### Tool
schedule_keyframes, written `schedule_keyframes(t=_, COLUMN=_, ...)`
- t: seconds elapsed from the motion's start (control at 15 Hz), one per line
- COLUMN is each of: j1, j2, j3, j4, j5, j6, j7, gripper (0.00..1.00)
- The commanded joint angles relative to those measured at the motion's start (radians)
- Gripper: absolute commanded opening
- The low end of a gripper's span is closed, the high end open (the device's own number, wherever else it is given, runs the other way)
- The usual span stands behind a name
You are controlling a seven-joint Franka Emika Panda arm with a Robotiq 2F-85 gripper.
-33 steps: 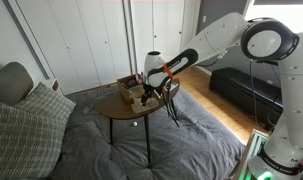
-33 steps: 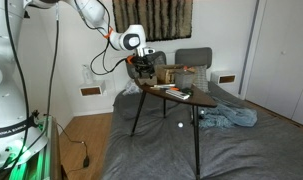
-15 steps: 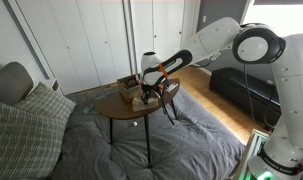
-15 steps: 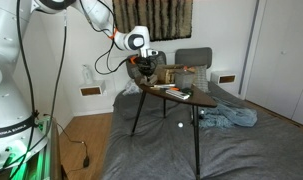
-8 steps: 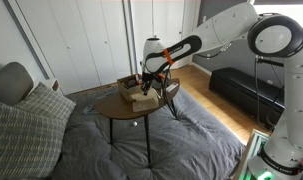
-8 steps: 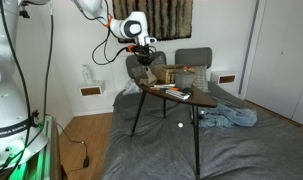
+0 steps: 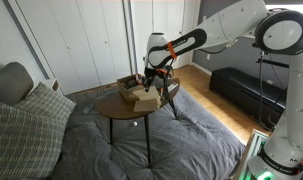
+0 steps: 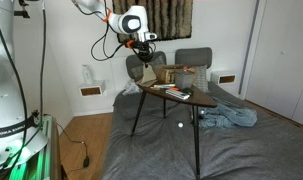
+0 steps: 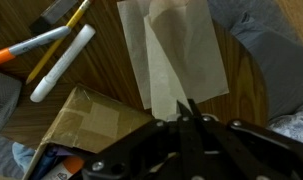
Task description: Pick up two sheets of brown paper and place them into the gray bin on the table
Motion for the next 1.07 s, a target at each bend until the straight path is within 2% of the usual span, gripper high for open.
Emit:
schedule_keyframes(t=0.0, j1=-0.013, j2=-0.05, j3=-0.014, j4=-0.053, j5=0.026, j6=0.078, j7=0.025, gripper=0.0)
schedule_keyframes(t=0.47, j1=-0.017, j2=-0.15, j3=-0.08, j4=-0.125, j5=-0.013, j6=0.325, j7=0.189, gripper=0.0)
schedule_keyframes(t=0.73, j1=-0.011, j2=-0.2, j3=-0.119, j4=-0.168, j5=-0.061, j6=0.42, j7=0.287, gripper=0.0)
schedule_keyframes(t=1.0, j1=-0.006, j2=-0.254, j3=-0.161, j4=-0.219, j5=-0.16, j6=0.494, j7=0.424, gripper=0.0)
